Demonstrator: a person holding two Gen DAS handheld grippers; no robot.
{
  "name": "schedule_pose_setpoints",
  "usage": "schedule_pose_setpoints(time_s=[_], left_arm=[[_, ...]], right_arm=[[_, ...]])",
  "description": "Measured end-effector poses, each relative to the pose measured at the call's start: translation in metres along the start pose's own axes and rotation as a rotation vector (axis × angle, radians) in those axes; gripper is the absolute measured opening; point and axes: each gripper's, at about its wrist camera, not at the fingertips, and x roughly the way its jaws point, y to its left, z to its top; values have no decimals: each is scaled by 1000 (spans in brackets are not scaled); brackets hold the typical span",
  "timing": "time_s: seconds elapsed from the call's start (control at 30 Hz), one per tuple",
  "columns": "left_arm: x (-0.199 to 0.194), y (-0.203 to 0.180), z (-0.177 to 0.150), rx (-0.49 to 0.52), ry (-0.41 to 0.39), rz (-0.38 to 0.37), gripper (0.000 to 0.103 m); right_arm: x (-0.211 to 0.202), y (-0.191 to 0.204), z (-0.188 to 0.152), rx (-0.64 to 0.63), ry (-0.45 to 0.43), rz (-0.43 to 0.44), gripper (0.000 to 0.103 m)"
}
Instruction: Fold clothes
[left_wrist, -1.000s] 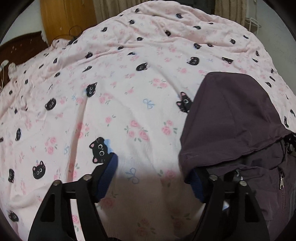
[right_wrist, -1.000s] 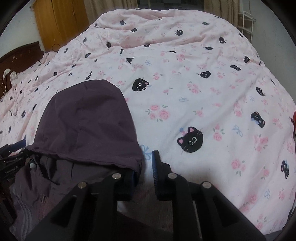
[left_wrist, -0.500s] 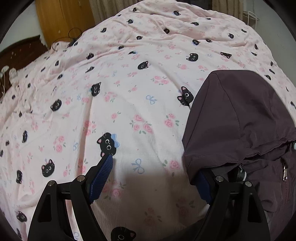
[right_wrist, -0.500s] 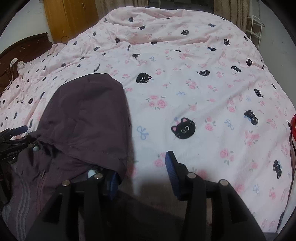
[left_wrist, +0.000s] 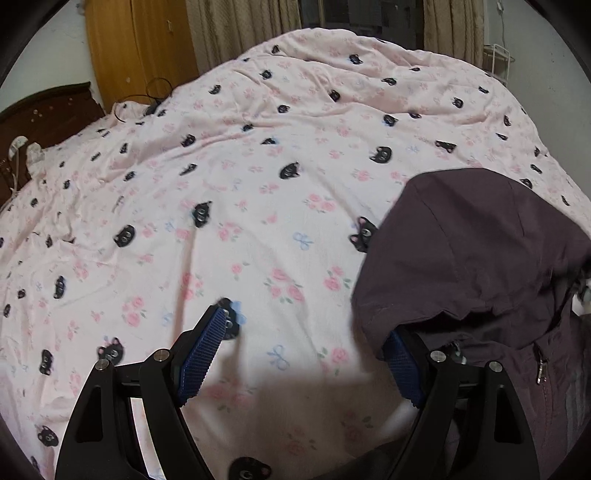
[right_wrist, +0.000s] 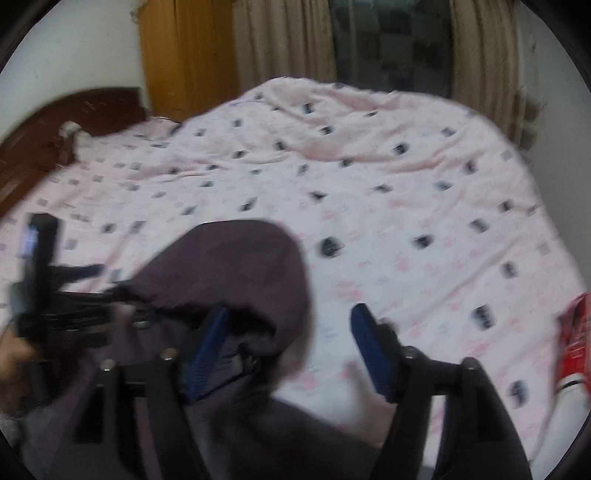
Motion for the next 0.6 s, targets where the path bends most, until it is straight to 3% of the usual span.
schedule_pose_setpoints(time_s=[0.03,0.13,0.3,0.33,0.37,0.4,0.43,0.6], left_arm=[[1,1,0,1,8,-4,80],[2,1,-2,-5,32,-39,80],[-21,-4,10,3,-13,-127,80],[-27,-5,12,4,-27,-142,80],[-32,-6,14,4,-45,-154,80],[-39,-8,17,4,-66,-165,80],[-44,-9,19,6,-84,-172,80],[-51,-15,26,1,-139,-195,80]], right_arm=[[6,0,2,-6,19,-48,73],[16,-9,5,64,65,39,70],[-2,1,17,94,-31,184,67],[-2,7,19,85,-38,201,48],[1,14,20,69,-23,212,20],[8,22,22,52,0,220,8],[14,28,23,40,20,230,1],[44,47,12,31,109,247,1]])
